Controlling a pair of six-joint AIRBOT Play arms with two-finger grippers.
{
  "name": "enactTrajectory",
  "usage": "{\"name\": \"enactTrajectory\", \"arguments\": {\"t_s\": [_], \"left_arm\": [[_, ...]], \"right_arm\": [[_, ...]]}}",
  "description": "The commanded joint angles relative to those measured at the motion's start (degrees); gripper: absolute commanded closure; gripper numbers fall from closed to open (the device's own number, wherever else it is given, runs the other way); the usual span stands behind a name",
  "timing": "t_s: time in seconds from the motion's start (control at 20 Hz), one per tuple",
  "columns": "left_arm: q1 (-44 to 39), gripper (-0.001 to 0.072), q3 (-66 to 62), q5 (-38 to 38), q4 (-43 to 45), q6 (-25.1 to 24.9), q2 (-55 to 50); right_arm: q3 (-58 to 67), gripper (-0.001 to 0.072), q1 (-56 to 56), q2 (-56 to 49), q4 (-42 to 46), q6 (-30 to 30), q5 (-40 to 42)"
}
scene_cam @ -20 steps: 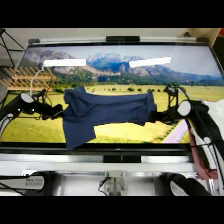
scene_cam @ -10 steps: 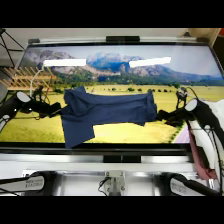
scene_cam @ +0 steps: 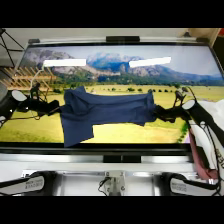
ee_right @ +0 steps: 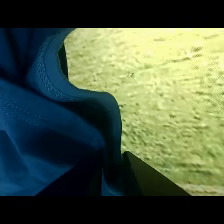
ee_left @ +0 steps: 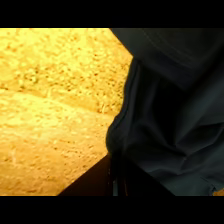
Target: Fold the shirts.
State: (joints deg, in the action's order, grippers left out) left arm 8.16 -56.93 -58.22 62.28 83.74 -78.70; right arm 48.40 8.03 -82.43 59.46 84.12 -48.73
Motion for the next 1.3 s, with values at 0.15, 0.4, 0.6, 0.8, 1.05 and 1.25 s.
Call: {"name": "enactTrajectory", "arguments": {"t_s": [0.15, 0.4, 0.6, 0.8, 1.05, 1.25], "left_arm": [[0.04, 0.0671, -2.95, -1.2, -0.61, -0.2, 1.01], [0.04, 0.0672, -15.45, -4.26, -0.61, -2.91, 7.04], [0.11, 0.0672, -37.64, -3.67, -0.61, -3.58, 16.96], [0.09, 0.0672, -60.17, 4.59, -0.59, -3.26, 26.4], [0.11, 0.0673, -62.9, 9.6, 3.48, 1.6, 38.84], [0.11, 0.0673, -62.31, -3.54, 16.11, 7.02, 42.56]], "right_arm": [[-0.02, 0.0639, -0.04, 0.07, -0.9, -5.49, -7.98], [4.94, 0.0639, 0.02, 12.48, -0.92, -8.52, -8.07], [20.5, 0.0639, 0.02, 27.61, -0.9, -10.1, -3.1], [35.56, 0.0639, 0.02, 41.31, -0.9, -10.1, 12.7], [41.16, 0.0639, 0.02, 53.11, 7.08, -9.77, 14.12], [41.16, 0.0639, 0.02, 56.85, 18.56, -3.37, -0.57]]}}
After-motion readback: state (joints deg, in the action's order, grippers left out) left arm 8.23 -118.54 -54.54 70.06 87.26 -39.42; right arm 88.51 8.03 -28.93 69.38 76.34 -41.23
